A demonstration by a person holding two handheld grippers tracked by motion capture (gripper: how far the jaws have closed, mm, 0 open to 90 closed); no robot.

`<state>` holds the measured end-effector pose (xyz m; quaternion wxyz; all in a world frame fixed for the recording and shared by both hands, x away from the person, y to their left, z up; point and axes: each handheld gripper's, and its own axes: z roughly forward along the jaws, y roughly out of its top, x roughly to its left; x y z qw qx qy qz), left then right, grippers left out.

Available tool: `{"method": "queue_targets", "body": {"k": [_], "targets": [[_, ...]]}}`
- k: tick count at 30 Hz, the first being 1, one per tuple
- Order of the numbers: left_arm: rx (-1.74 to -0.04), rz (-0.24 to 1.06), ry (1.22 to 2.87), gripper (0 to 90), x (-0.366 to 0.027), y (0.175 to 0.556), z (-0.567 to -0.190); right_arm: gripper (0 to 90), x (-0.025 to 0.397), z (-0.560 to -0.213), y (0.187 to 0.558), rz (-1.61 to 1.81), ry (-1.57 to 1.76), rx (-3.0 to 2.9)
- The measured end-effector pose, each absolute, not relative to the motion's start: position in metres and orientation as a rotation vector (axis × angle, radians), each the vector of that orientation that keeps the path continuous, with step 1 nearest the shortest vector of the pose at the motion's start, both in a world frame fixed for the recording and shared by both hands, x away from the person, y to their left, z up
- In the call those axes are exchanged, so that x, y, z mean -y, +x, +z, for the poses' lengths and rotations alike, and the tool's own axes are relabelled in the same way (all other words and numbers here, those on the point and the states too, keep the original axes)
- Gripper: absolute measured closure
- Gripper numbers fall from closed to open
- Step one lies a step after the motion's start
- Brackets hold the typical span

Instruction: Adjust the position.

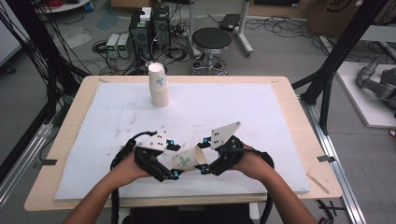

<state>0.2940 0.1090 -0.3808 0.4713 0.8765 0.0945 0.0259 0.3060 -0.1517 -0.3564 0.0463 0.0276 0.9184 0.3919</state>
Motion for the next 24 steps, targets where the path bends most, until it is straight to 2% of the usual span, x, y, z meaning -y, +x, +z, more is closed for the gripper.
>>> {"method": "queue_targets", "body": {"k": [15, 24], "targets": [[-0.222, 0.07, 2.227, 18.4, -0.101, 0.296, -0.385, 30.6, 0.139, -0.354, 0.306, 1.027, 0.043, -2.852], [-0.207, 0.052, 2.27, 22.6, -0.093, 0.298, -0.384, 30.5, 0.133, -0.352, 0.306, 0.987, 0.011, -2.863]]}}
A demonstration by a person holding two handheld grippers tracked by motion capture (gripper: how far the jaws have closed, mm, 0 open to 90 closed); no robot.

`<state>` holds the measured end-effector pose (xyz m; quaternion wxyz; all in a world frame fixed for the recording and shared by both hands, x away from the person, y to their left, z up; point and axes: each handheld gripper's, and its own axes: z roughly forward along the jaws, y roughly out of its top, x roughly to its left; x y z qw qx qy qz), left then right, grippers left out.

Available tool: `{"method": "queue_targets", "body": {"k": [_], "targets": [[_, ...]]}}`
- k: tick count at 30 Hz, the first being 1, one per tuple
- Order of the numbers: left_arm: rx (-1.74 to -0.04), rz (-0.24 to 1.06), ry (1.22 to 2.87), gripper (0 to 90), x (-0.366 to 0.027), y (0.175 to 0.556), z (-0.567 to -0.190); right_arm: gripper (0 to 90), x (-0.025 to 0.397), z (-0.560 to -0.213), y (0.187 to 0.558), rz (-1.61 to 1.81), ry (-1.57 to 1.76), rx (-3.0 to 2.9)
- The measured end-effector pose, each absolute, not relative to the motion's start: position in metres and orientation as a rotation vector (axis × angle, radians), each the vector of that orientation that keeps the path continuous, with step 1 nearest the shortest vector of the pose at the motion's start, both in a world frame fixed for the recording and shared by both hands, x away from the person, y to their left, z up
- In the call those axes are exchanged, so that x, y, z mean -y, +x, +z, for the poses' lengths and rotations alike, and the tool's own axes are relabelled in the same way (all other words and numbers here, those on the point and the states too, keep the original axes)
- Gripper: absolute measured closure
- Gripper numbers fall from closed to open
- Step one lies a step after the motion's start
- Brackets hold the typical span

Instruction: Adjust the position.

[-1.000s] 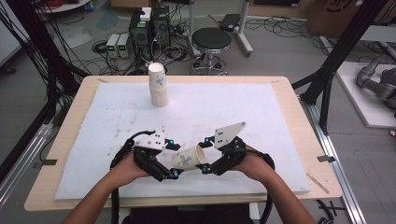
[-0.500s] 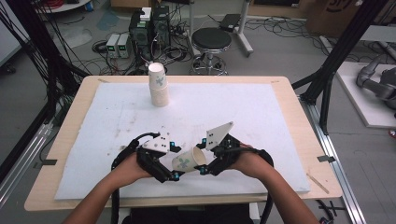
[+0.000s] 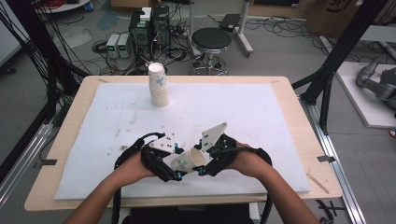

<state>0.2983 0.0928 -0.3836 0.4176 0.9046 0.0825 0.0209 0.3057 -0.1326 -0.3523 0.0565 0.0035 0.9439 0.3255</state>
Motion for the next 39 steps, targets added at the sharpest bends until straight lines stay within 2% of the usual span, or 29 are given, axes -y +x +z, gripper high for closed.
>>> {"method": "queue_targets", "body": {"k": [8, 18, 29, 34, 39], "targets": [[-0.196, 0.038, 2.297, 25.2, -0.083, 0.3, -0.384, 30.5, 0.128, -0.353, 0.305, 0.938, -0.008, -2.876], [-0.178, 0.017, 2.309, 33.5, -0.079, 0.301, -0.387, 30.2, 0.125, -0.354, 0.305, 0.907, -0.01, -2.895], [-0.189, -0.01, 2.288, 32.9, -0.079, 0.301, -0.391, 28.0, 0.124, -0.354, 0.305, 0.935, -0.036, -2.898], [-0.231, -0.01, 2.239, 31.5, -0.084, 0.301, -0.396, 21.8, 0.13, -0.352, 0.308, 1.087, 0.069, -2.87], [-0.286, 0.006, 2.184, 30.7, -0.097, 0.3, -0.401, 21.9, 0.146, -0.347, 0.309, 1.265, 0.152, -2.81]]}}
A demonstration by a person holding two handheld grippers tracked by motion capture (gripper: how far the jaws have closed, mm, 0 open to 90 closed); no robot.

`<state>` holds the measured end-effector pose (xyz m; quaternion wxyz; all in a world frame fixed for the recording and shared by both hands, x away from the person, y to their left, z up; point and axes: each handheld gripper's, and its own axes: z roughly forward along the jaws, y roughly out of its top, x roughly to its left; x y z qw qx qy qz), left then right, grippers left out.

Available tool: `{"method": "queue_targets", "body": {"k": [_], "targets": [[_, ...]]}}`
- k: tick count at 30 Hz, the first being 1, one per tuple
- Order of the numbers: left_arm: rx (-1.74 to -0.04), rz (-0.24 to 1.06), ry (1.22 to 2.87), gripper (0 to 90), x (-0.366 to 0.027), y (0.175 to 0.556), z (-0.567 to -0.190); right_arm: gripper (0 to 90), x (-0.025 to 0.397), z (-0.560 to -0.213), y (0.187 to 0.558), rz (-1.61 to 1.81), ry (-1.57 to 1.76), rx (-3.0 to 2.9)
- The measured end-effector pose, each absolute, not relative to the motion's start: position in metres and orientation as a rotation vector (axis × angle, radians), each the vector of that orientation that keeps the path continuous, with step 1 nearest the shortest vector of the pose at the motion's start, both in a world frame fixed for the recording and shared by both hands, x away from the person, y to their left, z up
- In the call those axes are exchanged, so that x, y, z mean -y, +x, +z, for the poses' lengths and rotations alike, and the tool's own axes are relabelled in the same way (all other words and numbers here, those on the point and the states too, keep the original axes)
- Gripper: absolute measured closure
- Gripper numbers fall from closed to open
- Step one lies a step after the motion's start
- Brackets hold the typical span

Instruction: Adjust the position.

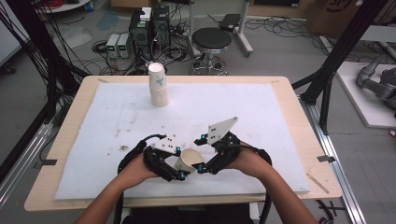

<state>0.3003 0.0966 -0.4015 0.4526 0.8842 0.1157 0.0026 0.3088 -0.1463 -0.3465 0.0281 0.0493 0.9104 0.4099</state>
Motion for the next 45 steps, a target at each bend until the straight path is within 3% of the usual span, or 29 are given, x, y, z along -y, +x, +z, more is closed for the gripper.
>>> {"method": "queue_targets", "body": {"k": [15, 33, 45], "targets": [[-0.458, 0.134, 1.963, 29.3, -0.139, 0.3, -0.414, 21.9, 0.212, -0.362, 0.309, 1.481, 0.498, -2.483], [-0.628, 0.371, 1.699, 29.0, -0.199, 0.297, -0.415, 21.9, 0.245, -0.403, 0.304, 1.47, 0.726, -2.324], [-0.703, 0.5, 1.613, 28.8, -0.228, 0.291, -0.414, 21.9, 0.263, -0.41, 0.3, 1.48, 0.801, -2.22]]}}
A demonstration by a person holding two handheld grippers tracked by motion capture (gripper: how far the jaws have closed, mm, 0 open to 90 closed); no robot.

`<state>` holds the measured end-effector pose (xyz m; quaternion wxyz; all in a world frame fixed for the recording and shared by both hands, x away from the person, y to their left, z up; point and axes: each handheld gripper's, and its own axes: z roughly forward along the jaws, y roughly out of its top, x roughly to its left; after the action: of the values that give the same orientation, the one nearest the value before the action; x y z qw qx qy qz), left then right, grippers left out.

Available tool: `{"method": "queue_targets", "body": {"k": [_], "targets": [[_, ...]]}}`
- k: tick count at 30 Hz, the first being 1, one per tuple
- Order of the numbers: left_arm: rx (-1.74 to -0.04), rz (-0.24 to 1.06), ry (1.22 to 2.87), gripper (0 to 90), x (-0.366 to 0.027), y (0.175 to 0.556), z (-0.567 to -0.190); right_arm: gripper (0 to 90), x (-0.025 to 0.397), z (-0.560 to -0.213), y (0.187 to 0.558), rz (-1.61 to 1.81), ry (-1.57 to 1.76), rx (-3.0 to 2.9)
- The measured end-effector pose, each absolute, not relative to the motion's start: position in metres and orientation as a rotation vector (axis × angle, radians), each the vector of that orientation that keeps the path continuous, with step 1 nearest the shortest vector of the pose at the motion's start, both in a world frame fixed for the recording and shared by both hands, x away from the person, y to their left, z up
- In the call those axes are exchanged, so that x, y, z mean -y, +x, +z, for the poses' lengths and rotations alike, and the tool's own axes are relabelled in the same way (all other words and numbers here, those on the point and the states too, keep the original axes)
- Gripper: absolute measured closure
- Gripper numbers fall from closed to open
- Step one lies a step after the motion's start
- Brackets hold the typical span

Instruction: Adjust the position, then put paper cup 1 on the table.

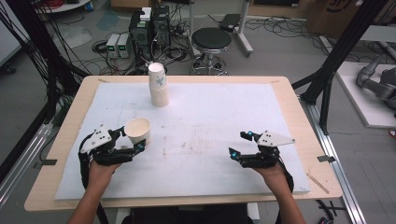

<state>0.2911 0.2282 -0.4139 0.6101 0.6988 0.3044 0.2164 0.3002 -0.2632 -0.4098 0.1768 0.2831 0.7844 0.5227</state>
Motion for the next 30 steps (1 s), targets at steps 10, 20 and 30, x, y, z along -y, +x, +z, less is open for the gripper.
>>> {"method": "queue_targets", "body": {"k": [10, 20, 30], "targets": [[-0.735, 0.521, 1.605, 28.7, -0.235, 0.292, -0.417, 21.9, 0.274, -0.411, 0.298, 1.477, 0.865, -2.165], [-0.751, 0.547, 1.594, 28.6, -0.239, 0.293, -0.416, 22.0, 0.273, -0.411, 0.298, 1.491, 0.864, -2.167], [-0.829, 0.624, 1.56, 28.5, -0.263, 0.296, -0.42, 22.0, 0.273, -0.413, 0.298, 1.476, 0.865, -2.18]]}}
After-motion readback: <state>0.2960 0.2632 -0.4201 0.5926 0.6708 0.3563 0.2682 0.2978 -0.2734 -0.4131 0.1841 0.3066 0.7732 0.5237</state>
